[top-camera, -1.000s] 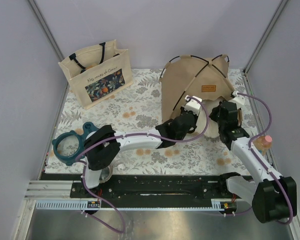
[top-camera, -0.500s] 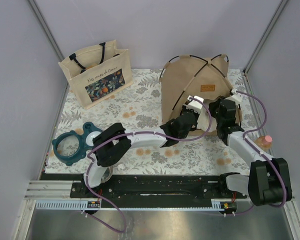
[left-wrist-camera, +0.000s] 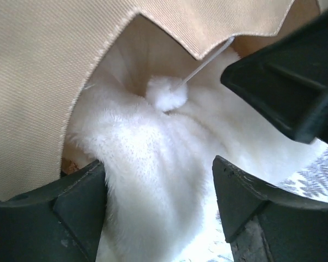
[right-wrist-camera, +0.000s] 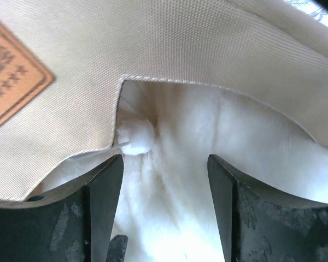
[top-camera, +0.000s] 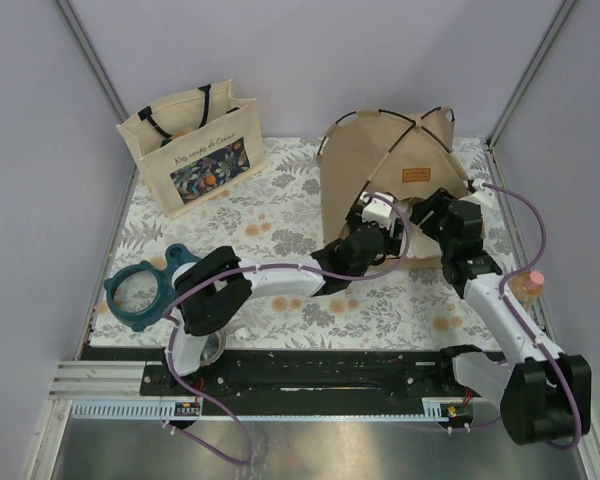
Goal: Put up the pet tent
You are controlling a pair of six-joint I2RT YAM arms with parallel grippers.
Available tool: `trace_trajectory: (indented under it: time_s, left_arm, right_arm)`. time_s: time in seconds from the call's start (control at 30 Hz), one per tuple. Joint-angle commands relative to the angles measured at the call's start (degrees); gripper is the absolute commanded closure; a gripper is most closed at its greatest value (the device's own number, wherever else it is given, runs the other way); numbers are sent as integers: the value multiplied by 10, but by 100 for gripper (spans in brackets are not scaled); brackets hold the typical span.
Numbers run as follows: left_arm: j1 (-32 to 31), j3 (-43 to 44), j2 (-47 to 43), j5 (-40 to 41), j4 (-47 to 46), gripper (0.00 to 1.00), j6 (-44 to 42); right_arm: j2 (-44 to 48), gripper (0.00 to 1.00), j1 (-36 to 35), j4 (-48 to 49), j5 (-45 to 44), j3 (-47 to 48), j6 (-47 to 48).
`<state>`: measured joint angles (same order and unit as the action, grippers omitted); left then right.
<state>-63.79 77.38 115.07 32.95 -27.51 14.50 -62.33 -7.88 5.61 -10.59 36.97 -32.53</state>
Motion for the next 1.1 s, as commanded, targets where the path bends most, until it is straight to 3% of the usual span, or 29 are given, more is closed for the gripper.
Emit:
trace_trajectory:
  time_s: [0.0,0.17,0.37,0.47,0.53,0.63,0.73,0.9,1.07]
  left_arm:
    - [-6,4,-70,-39,45,21,98]
    - [-6,4,-104,-58,123,1,151]
    - [-8,-6,-156,-83,182,1,199]
    - [-7,-42,-189,-95,190,5,210]
    - [-7,-59,-212,-94,206,16,214]
    - [-7,-97,-240,-96,214,23,217]
    - [-7,-123,-259,-86,229,24,218]
    - [-7,-153,-269,-39,249,24,198]
    - [-7,-160,-245,25,265,21,169]
  right_arm:
    - [68,28,-6,-144,-33,38,-4]
    - [127,12,-5,-235,-67,34,14]
    - [136,10,-5,-287,-14,28,16]
    - [115,18,-5,-264,17,13,18]
    - [93,30,-5,-220,45,1,18]
    - [46,45,-6,-163,76,-8,14]
    - [-18,53,-6,-114,100,4,13]
    - [-100,57,-5,-7,123,16,13]
    - [-135,52,-5,63,120,25,14]
